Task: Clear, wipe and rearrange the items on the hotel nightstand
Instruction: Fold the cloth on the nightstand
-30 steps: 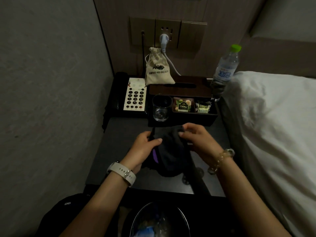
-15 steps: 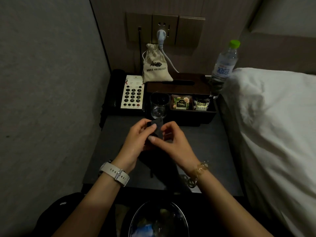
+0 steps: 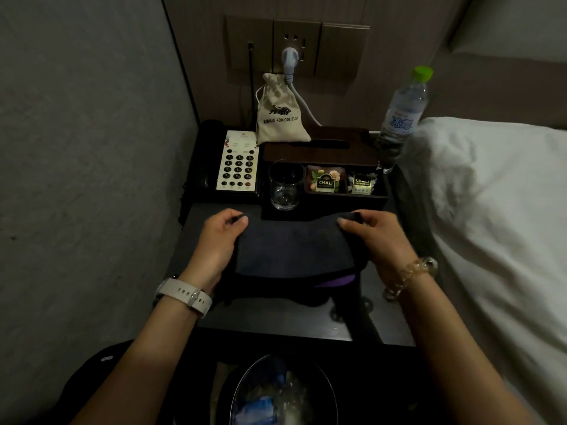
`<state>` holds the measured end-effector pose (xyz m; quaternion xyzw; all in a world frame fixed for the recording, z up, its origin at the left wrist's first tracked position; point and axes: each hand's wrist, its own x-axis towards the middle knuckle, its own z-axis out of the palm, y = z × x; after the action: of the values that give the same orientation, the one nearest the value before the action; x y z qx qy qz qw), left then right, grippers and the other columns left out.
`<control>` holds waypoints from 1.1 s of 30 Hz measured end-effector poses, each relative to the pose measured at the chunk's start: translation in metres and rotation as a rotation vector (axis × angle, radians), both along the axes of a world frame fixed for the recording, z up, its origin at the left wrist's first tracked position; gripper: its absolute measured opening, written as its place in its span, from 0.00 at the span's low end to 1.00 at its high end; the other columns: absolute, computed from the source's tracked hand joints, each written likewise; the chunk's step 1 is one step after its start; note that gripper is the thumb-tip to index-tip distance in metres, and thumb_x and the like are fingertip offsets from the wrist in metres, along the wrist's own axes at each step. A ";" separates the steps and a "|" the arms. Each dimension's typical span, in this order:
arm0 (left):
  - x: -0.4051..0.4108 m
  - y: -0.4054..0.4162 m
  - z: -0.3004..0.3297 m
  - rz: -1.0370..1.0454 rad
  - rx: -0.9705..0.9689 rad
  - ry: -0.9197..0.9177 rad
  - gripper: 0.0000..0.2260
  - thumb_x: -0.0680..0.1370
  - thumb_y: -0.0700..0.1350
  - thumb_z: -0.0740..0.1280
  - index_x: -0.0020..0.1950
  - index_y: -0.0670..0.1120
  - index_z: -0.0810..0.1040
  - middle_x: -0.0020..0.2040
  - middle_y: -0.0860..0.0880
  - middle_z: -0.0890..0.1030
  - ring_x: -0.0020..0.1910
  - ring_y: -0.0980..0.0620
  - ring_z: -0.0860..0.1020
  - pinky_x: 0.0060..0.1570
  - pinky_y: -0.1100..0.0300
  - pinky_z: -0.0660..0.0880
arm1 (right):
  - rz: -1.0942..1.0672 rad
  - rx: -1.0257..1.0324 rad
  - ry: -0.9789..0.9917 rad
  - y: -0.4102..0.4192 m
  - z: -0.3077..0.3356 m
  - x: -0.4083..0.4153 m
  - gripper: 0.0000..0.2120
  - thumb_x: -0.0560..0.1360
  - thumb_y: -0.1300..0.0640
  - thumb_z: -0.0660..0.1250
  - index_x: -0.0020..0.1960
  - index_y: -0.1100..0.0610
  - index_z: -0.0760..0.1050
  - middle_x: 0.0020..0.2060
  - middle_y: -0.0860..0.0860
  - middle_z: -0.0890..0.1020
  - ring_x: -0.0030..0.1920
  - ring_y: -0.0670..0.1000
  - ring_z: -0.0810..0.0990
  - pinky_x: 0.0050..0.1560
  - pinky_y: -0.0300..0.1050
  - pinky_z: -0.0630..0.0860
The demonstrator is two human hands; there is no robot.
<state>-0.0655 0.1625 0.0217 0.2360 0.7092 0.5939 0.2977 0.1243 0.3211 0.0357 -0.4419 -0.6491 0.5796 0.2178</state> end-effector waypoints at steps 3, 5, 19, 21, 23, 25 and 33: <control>-0.014 -0.007 -0.014 -0.031 -0.179 0.215 0.05 0.80 0.36 0.63 0.46 0.41 0.77 0.41 0.44 0.79 0.43 0.50 0.76 0.47 0.58 0.73 | 0.023 0.139 -0.221 0.014 -0.006 0.008 0.09 0.73 0.59 0.73 0.41 0.65 0.78 0.37 0.60 0.81 0.39 0.55 0.79 0.40 0.49 0.76; -0.018 -0.012 -0.025 -0.089 -0.331 0.341 0.04 0.79 0.37 0.65 0.51 0.39 0.78 0.41 0.41 0.79 0.44 0.47 0.76 0.47 0.52 0.72 | 0.067 0.191 -0.349 0.013 -0.012 0.005 0.08 0.72 0.57 0.74 0.40 0.60 0.77 0.36 0.55 0.79 0.41 0.54 0.79 0.37 0.43 0.73; -0.001 -0.031 -0.022 -0.431 -0.458 0.808 0.22 0.70 0.50 0.76 0.61 0.52 0.73 0.56 0.53 0.70 0.56 0.50 0.70 0.54 0.51 0.74 | 0.524 0.476 -0.784 -0.003 -0.016 0.005 0.27 0.69 0.54 0.76 0.63 0.56 0.68 0.61 0.57 0.70 0.64 0.58 0.70 0.63 0.53 0.72; -0.001 -0.032 -0.028 -0.359 -0.603 0.867 0.25 0.74 0.53 0.72 0.67 0.50 0.69 0.60 0.49 0.69 0.60 0.46 0.68 0.54 0.51 0.73 | 0.465 0.480 -0.851 0.000 -0.020 0.005 0.28 0.72 0.54 0.73 0.67 0.57 0.66 0.64 0.60 0.69 0.67 0.60 0.68 0.65 0.53 0.71; -0.002 -0.031 -0.032 -0.256 -0.642 0.881 0.26 0.77 0.52 0.69 0.71 0.46 0.66 0.62 0.45 0.69 0.62 0.42 0.69 0.55 0.50 0.73 | 0.422 0.509 -0.900 0.002 -0.022 0.002 0.24 0.74 0.54 0.70 0.66 0.60 0.68 0.65 0.61 0.68 0.68 0.62 0.67 0.66 0.53 0.70; -0.003 -0.028 -0.034 -0.207 -0.618 0.825 0.23 0.77 0.48 0.69 0.69 0.43 0.69 0.61 0.42 0.71 0.60 0.41 0.71 0.56 0.49 0.72 | 0.412 0.488 -0.912 0.002 -0.023 -0.003 0.18 0.75 0.56 0.69 0.62 0.62 0.72 0.65 0.61 0.70 0.67 0.61 0.67 0.65 0.52 0.70; -0.015 -0.021 -0.027 -0.132 -0.410 0.490 0.03 0.77 0.40 0.68 0.46 0.44 0.75 0.40 0.47 0.75 0.40 0.49 0.73 0.40 0.55 0.70 | 0.347 0.151 -0.414 0.010 0.000 0.010 0.07 0.74 0.64 0.69 0.40 0.57 0.73 0.35 0.52 0.77 0.38 0.49 0.76 0.36 0.39 0.73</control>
<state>-0.0801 0.1416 -0.0057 0.3525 0.8477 0.3438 0.1973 0.1344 0.3312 0.0355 -0.4157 -0.7871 0.4555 0.0105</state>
